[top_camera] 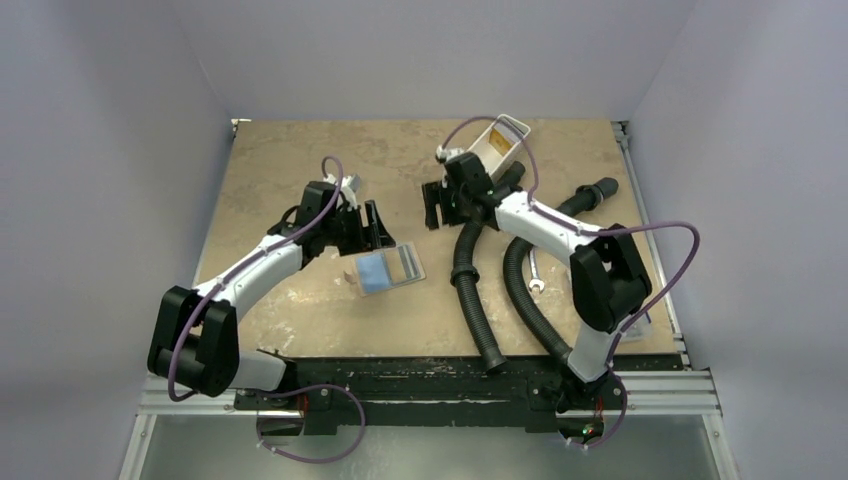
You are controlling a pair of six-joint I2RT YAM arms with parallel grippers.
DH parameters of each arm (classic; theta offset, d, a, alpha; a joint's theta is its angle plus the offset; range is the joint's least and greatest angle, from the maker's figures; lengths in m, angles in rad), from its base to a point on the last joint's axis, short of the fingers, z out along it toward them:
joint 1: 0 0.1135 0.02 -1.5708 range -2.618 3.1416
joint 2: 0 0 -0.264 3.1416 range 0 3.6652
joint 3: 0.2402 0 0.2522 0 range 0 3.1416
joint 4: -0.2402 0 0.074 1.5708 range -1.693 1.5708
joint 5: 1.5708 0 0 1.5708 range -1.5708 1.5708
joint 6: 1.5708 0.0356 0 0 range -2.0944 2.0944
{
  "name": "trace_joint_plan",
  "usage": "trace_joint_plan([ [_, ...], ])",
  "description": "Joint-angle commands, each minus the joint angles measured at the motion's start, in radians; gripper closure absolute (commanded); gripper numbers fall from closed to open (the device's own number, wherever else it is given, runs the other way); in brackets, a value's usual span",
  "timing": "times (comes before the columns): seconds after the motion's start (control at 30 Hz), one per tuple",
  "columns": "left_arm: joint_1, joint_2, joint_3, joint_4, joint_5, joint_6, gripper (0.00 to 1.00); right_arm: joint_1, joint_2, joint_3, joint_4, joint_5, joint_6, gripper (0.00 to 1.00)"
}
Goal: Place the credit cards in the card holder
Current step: Turn over the card slot in the card holder, then pick up the credit card from the storage box.
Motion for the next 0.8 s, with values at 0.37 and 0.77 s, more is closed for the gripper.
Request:
trace_joint_plan([
  [0.37, 0.002, 0.019, 0.148, -0.068, -0.008, 0.241, 0.27, -0.270, 0.363, 0.731, -0.122, 0.508, -0.594, 0.09],
  [0.77, 0.002, 0.023, 0.113, -0.058, -0.029, 0.280, 0.27, -0.312, 0.649, 1.024, -0.092, 0.540, -0.763, 0.20],
])
